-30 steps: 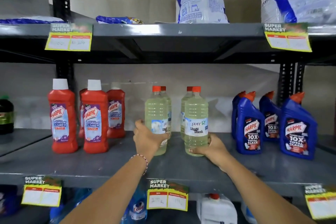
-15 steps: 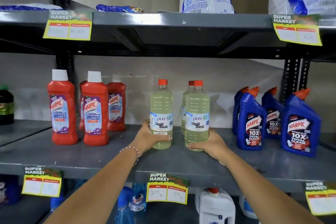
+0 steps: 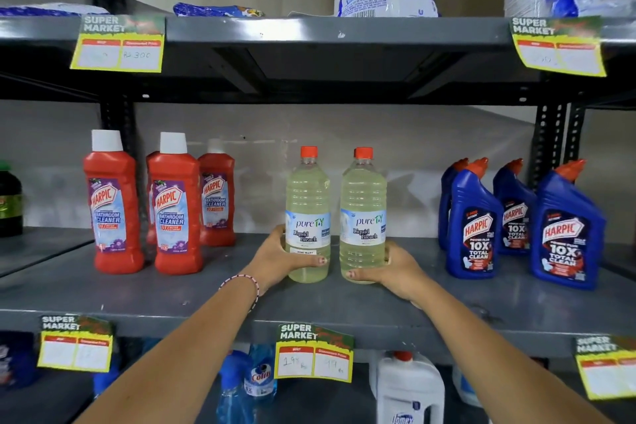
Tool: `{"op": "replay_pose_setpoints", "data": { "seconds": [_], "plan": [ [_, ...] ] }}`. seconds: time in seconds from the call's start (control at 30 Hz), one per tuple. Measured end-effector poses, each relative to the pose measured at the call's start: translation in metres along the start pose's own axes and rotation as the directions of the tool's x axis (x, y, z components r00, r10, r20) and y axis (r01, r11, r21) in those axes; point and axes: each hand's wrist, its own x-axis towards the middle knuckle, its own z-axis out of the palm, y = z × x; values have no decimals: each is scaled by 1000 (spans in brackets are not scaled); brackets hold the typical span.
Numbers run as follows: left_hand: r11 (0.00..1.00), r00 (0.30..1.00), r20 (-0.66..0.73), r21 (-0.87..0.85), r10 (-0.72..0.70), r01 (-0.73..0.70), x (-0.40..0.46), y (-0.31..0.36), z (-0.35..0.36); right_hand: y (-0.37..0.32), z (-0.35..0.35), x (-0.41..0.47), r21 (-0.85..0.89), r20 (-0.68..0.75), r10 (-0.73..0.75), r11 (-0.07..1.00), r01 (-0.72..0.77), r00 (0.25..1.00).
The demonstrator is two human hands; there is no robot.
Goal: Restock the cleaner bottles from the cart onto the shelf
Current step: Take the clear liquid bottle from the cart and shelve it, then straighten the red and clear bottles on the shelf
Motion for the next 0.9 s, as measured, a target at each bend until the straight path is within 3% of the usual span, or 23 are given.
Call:
{"op": "replay_pose_setpoints", "data": {
  "seconds": [0.53,0.6,0.67,0.77,0.83,0.9],
  "plan": [
    [998,996,90,-69,-6,13,-7,6,1,-9,0,-11,6,11,0,1000,0,1000],
    [999,991,136,-50,-14,21,-15,13,-2,-20,-3,-21,58,-5,10,998,-10,1000],
    [999,985,173,-32,-17,23,-22,15,-9,-33,-5,-35,225,-19,74,972,-68,997],
    [998,999,43,-53,-10,12,-37,17,-42,-57,11,-58,348,-203,156,934,-78,967],
    [992,987,-130,-60,98,-107,-55,15,-73,-74,38,-74,351,-334,114,936,11,936],
    [970,882,-411,25,229,-240,-74,9,-114,-94,80,-83,298,-219,41,954,27,975]
  ]
}}
